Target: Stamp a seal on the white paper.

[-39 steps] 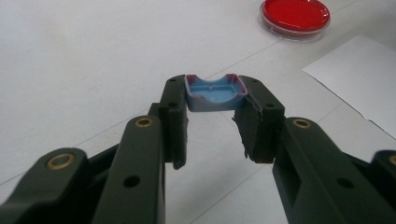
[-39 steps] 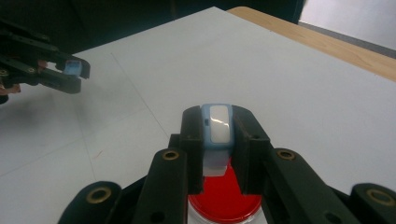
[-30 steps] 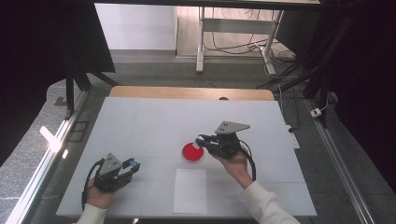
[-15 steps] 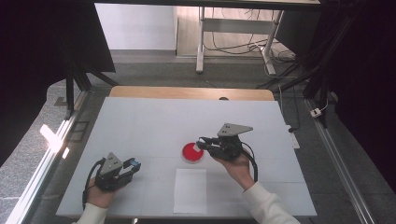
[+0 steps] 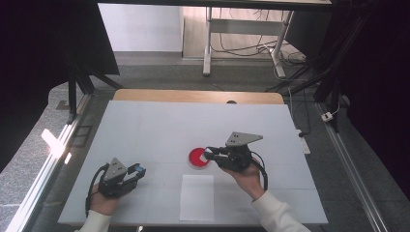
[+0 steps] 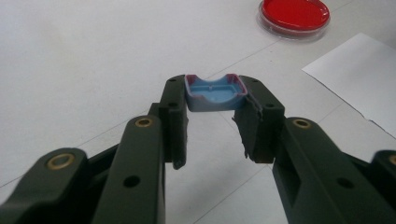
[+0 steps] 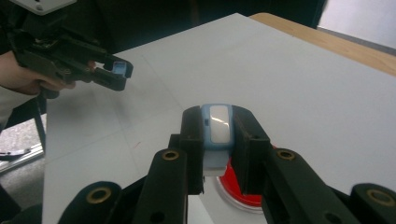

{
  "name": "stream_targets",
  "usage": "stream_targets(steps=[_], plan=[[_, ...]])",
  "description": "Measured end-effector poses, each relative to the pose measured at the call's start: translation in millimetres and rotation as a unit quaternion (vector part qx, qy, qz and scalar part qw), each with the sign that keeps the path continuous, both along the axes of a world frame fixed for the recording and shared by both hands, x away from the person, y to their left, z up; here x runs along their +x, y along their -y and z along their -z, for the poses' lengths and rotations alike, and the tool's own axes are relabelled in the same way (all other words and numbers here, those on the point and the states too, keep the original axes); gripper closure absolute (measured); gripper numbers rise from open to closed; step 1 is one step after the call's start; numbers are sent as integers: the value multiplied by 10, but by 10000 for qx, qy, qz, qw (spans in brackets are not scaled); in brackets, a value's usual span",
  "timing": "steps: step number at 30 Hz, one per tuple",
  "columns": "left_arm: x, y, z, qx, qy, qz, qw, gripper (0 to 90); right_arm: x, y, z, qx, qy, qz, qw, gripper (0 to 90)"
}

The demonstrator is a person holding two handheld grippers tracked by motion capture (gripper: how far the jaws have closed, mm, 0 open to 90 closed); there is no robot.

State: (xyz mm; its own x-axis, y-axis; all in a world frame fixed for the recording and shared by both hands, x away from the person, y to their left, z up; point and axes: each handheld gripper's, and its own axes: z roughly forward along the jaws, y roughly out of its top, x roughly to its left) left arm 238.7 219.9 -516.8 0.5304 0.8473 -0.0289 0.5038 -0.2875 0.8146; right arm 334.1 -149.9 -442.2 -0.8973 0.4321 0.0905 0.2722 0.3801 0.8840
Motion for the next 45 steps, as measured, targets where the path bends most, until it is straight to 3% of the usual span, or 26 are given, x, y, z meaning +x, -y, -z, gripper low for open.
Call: stream_targets(steps=[9, 45], plan=[[3, 1, 2, -7, -7, 2, 10000, 646, -70, 5, 15, 0, -60, -123, 9999, 759], [1, 1, 2, -1, -5, 3, 10000, 646, -347, -140, 140, -383, -124, -681, 9969, 758]])
